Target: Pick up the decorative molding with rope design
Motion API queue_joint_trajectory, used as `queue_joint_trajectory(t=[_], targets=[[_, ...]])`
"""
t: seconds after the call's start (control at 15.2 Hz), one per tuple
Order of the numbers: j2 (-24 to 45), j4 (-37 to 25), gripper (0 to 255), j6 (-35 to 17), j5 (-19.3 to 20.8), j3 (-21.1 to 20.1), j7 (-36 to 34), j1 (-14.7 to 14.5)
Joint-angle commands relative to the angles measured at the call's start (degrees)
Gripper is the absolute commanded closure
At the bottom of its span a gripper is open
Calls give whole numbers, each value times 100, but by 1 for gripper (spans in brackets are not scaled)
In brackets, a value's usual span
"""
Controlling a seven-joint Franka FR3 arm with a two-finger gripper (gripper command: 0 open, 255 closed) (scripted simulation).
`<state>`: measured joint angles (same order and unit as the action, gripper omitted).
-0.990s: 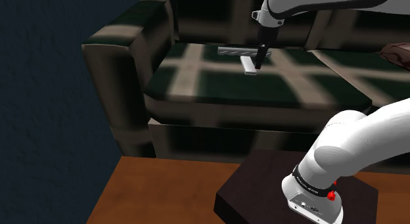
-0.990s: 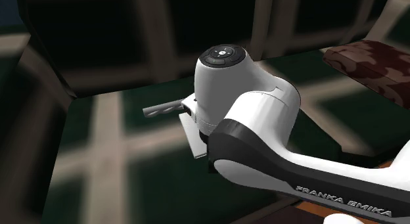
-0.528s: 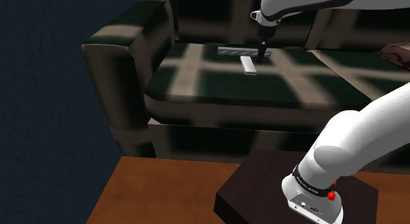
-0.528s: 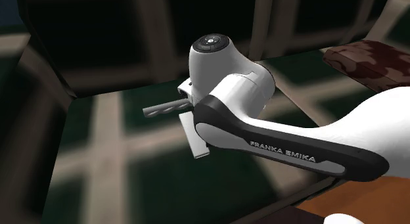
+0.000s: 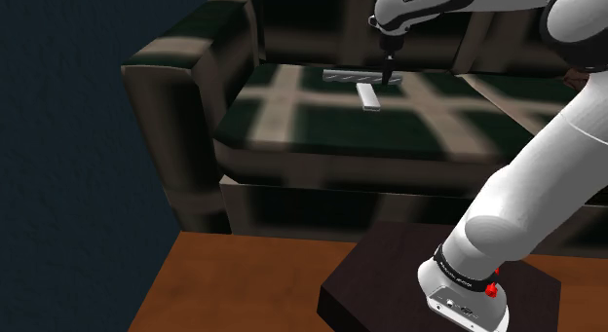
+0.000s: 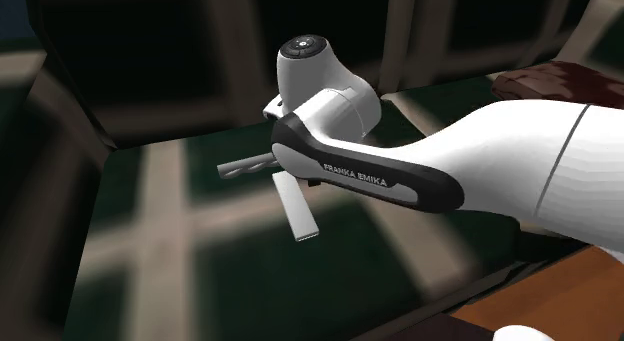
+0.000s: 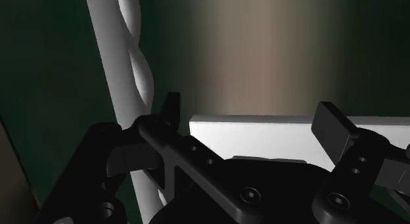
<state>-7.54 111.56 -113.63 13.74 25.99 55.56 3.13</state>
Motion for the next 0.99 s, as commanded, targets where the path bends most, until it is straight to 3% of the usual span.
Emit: queue_joint_trajectory(t=[0.0, 0.4, 0.92], targets=[[403, -367, 0, -114, -127, 149, 420, 48], [1753, -1751, 0, -249, -741, 361, 1571, 364], [1811, -1239, 0, -810, -730, 343, 1496, 375]])
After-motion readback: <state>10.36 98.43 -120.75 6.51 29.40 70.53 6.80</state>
